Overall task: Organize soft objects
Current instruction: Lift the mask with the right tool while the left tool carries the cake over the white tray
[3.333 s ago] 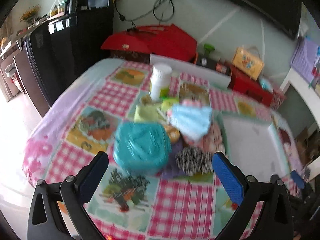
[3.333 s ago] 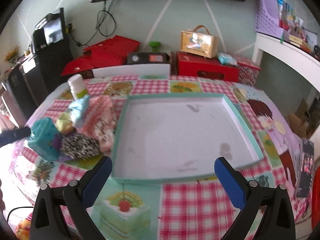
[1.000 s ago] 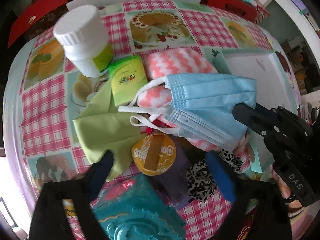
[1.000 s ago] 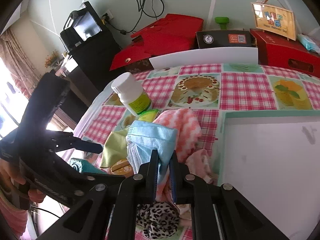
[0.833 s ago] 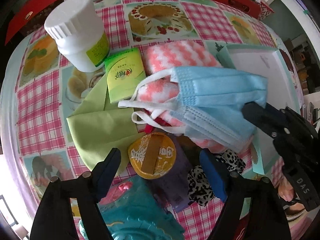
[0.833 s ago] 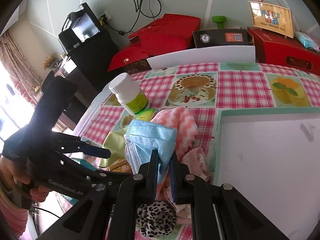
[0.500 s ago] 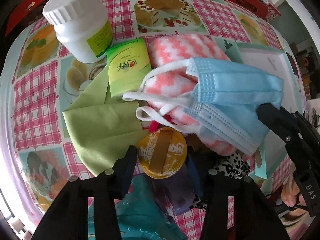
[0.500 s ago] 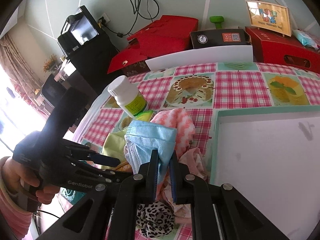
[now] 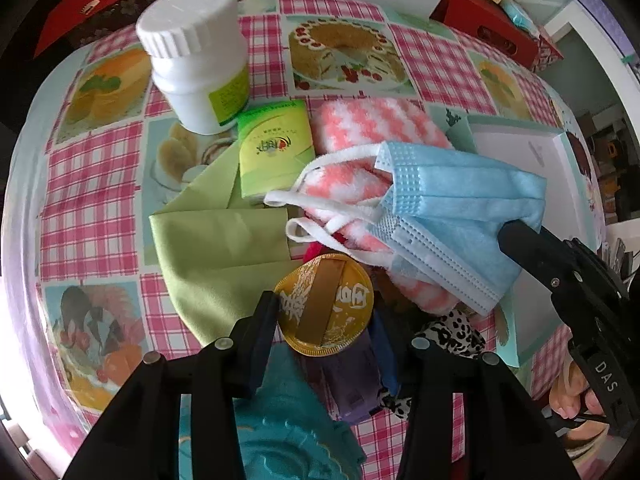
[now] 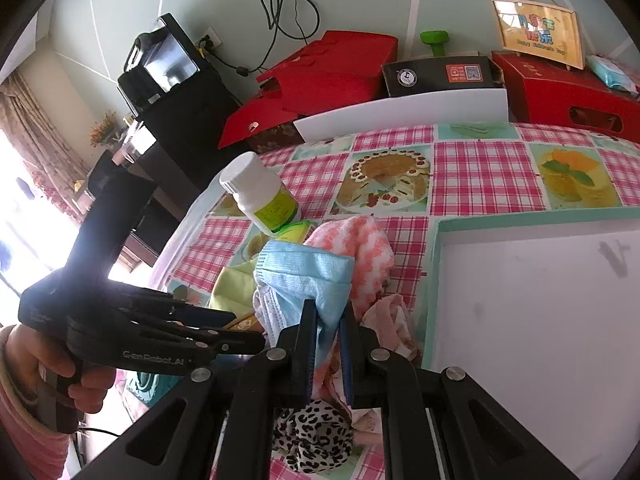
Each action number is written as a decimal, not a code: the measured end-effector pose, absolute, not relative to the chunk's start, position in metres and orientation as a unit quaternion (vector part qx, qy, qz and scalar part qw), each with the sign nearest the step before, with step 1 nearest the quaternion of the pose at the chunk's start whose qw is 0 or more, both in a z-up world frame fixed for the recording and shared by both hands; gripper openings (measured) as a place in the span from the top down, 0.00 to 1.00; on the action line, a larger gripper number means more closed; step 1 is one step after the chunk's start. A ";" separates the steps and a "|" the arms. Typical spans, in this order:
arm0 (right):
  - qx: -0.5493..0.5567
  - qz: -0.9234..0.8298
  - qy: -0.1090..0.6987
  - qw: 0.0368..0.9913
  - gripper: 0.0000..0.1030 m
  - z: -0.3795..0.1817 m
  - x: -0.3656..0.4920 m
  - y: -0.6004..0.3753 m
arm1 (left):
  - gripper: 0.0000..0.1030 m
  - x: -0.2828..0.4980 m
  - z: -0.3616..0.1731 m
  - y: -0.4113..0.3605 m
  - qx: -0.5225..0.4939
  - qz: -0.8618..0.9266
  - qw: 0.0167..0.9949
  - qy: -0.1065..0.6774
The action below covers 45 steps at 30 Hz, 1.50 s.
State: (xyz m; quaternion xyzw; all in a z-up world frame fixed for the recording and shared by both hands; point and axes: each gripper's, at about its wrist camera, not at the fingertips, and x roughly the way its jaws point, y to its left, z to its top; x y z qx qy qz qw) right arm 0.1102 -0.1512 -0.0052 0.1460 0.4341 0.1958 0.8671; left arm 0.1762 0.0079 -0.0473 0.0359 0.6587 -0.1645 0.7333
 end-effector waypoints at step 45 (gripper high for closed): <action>0.254 0.006 0.229 0.940 0.93 0.109 0.014 -0.355 | 0.55 0.131 0.112 -0.122 0.003 -0.184 0.876 0.446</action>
